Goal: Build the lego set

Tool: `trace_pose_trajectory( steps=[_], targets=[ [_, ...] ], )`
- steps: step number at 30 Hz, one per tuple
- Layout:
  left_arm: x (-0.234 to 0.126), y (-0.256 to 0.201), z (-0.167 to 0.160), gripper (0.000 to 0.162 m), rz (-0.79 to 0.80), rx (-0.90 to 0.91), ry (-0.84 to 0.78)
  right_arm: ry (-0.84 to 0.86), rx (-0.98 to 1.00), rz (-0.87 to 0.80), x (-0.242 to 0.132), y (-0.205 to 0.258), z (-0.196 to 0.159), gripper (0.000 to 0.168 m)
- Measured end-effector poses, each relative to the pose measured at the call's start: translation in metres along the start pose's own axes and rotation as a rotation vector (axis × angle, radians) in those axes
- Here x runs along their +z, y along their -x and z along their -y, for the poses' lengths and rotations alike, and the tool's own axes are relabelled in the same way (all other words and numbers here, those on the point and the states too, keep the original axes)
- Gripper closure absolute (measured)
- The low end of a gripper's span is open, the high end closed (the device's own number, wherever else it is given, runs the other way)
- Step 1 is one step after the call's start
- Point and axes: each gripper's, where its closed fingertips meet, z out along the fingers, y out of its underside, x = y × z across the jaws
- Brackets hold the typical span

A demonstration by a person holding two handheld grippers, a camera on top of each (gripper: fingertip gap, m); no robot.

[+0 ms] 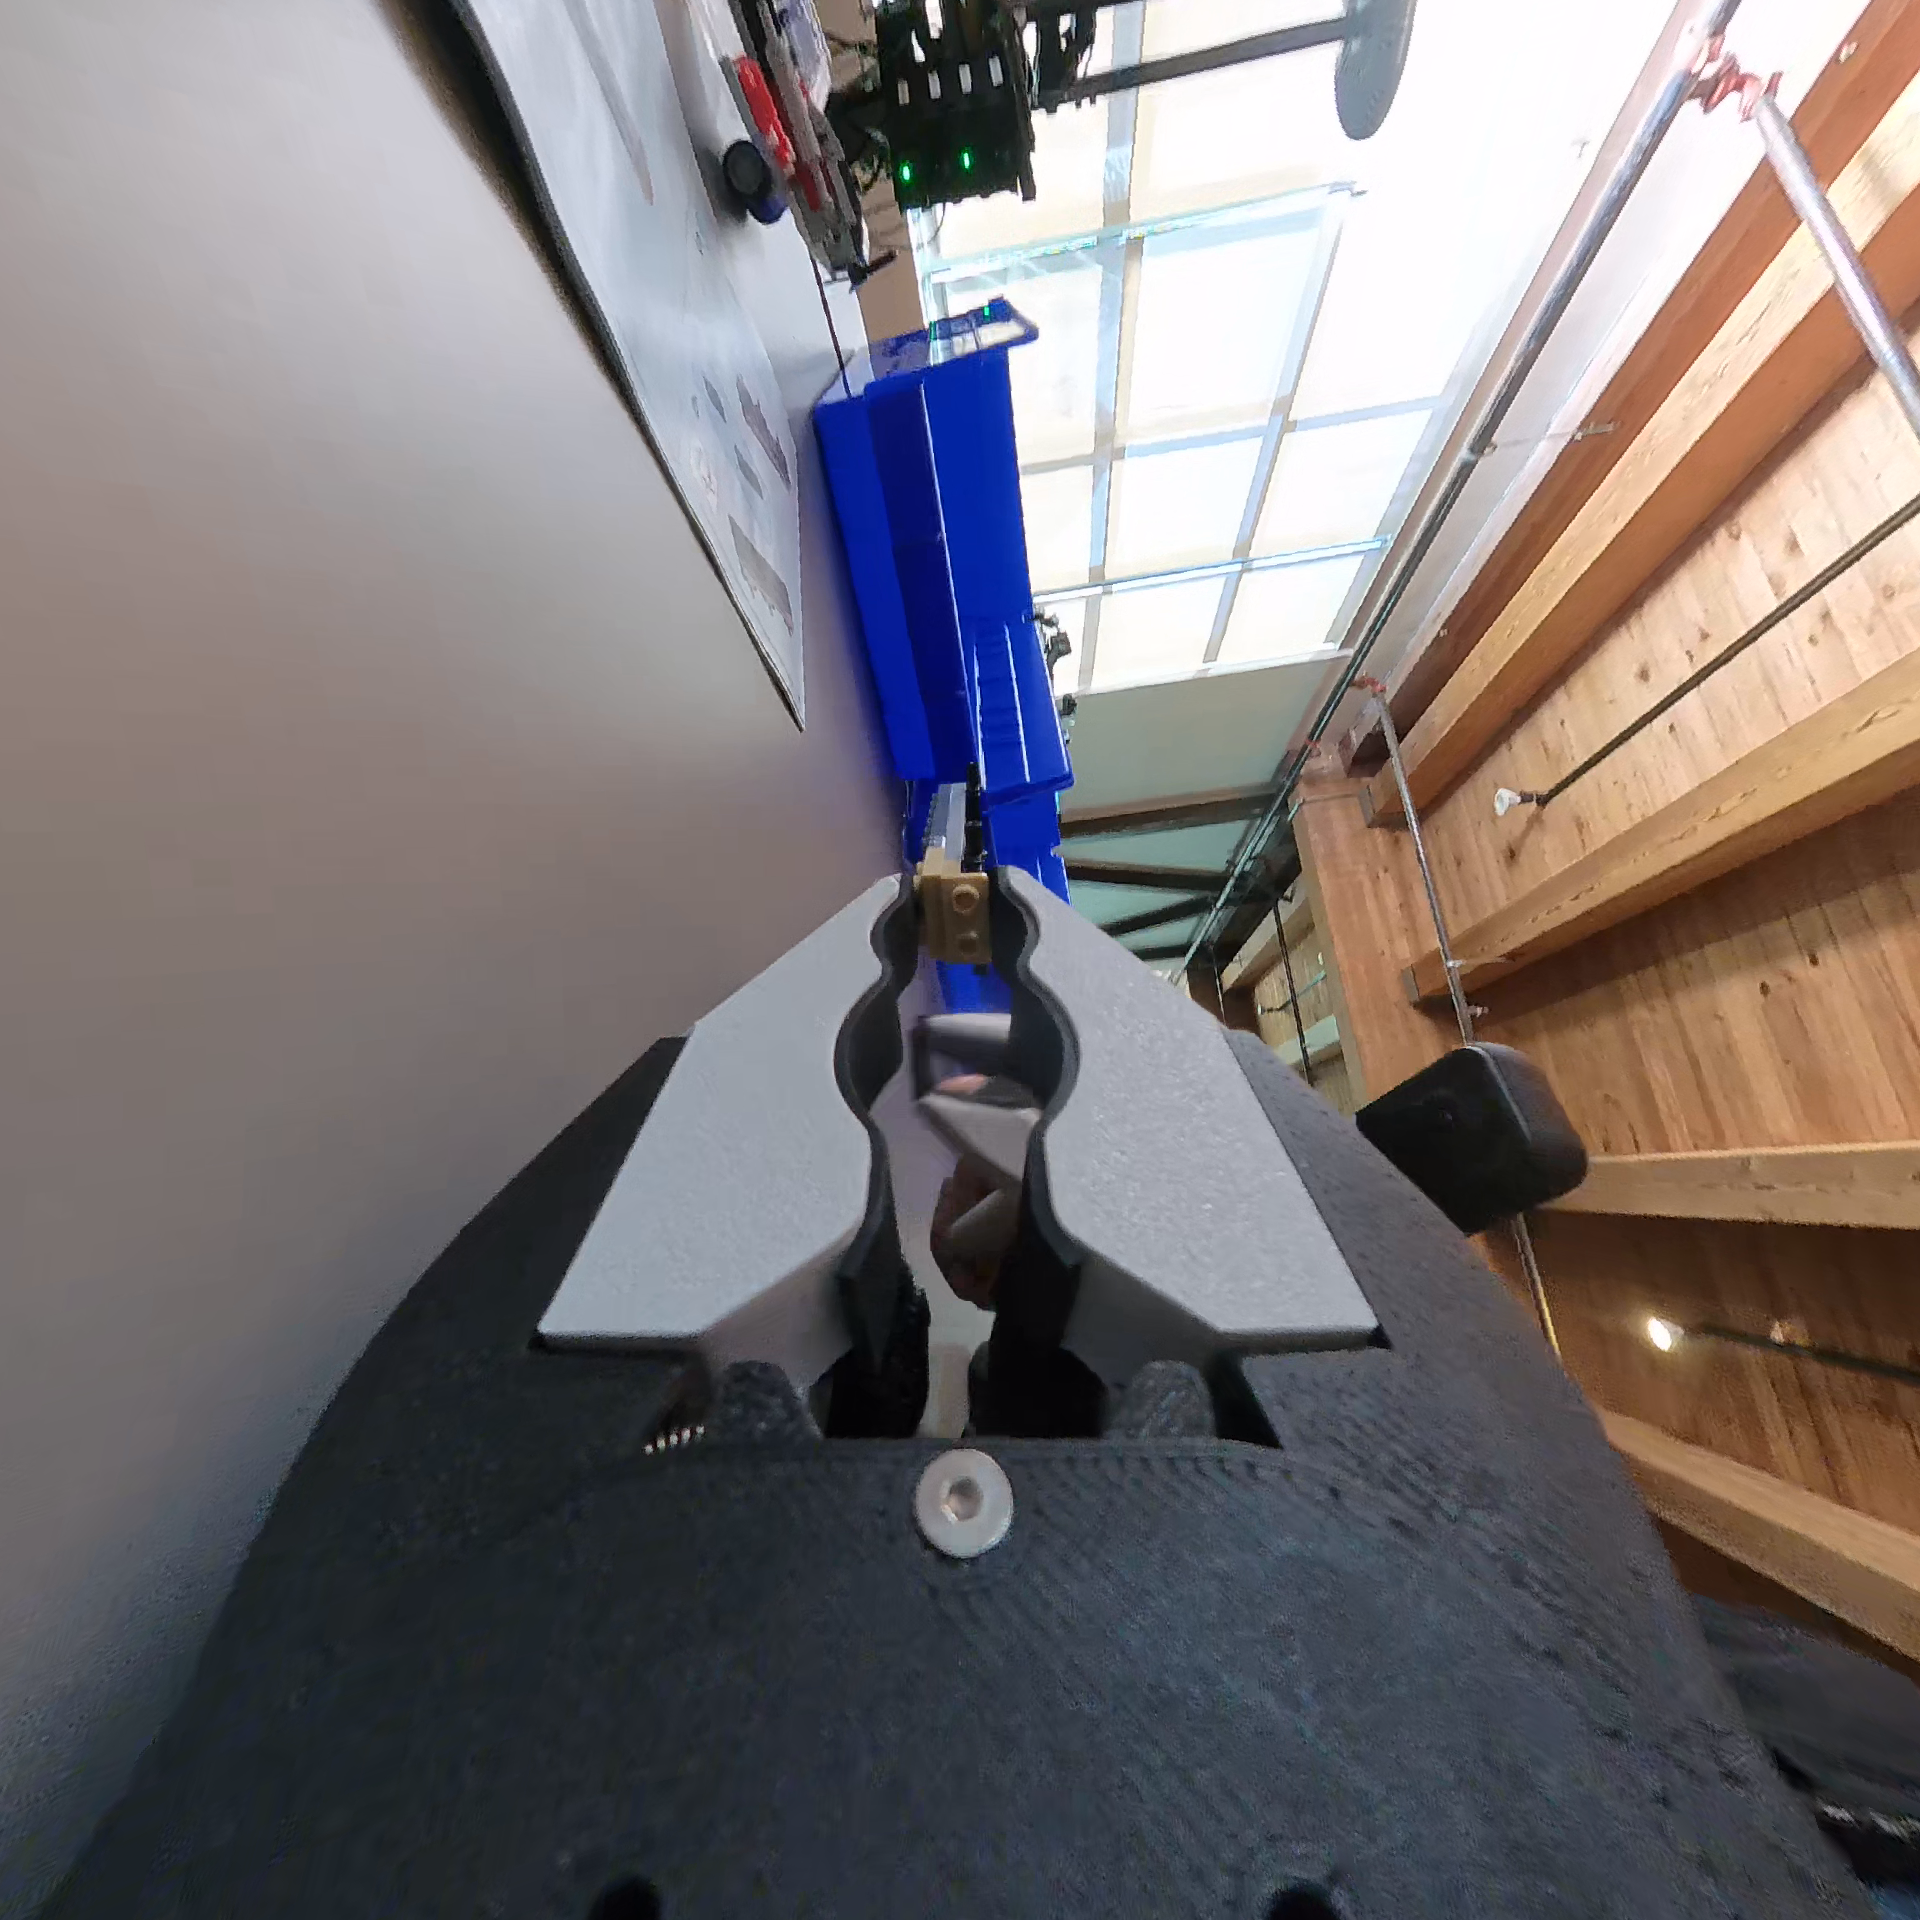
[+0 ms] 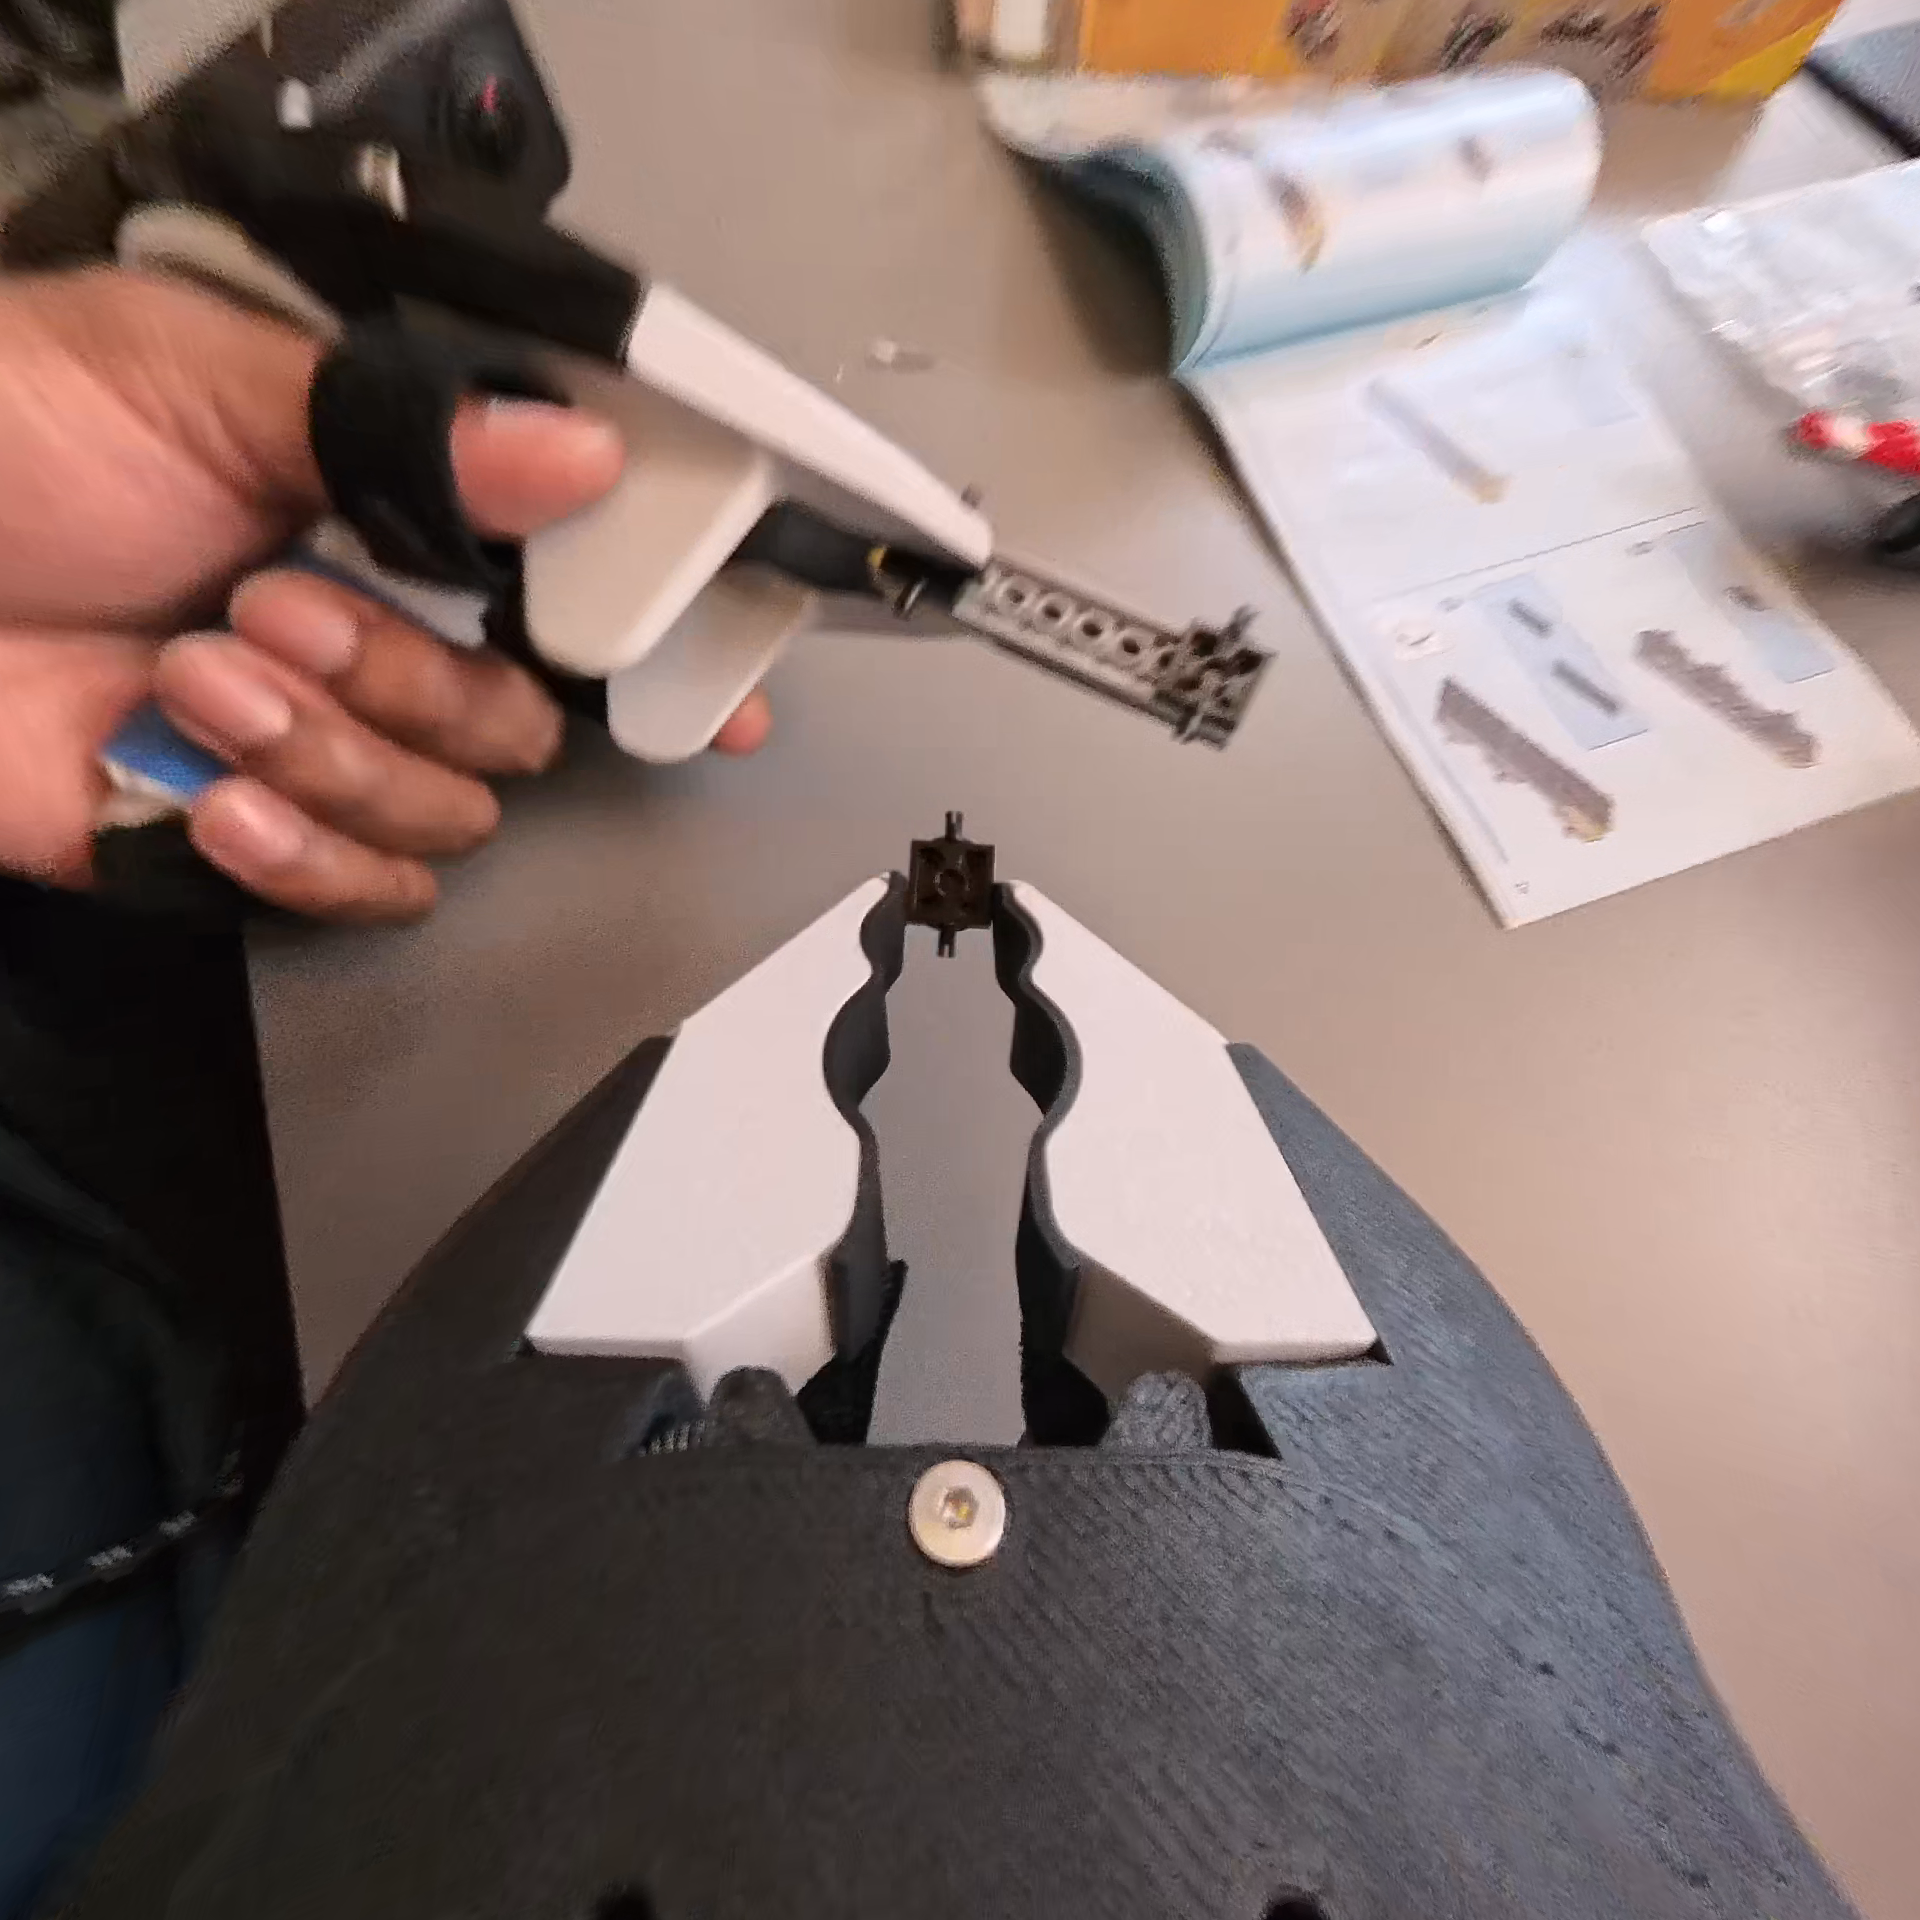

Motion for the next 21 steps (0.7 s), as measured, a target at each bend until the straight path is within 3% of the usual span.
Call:
trace_pose_trajectory(
  steps=[7, 21],
  targets=[
    [-0.001, 0.000, -0.006, 0.150, 0.017, 0.006, -0.084, -0.134, 0.069, -0.127, -0.014, -0.024, 0.038, 0.152],
    [0.002, -0.003, -0.023, 0.150, 0.017, 0.020, -0.076, -0.076, 0.044, -0.186, -0.002, -0.025, 0.032, 0.152]
  ],
)
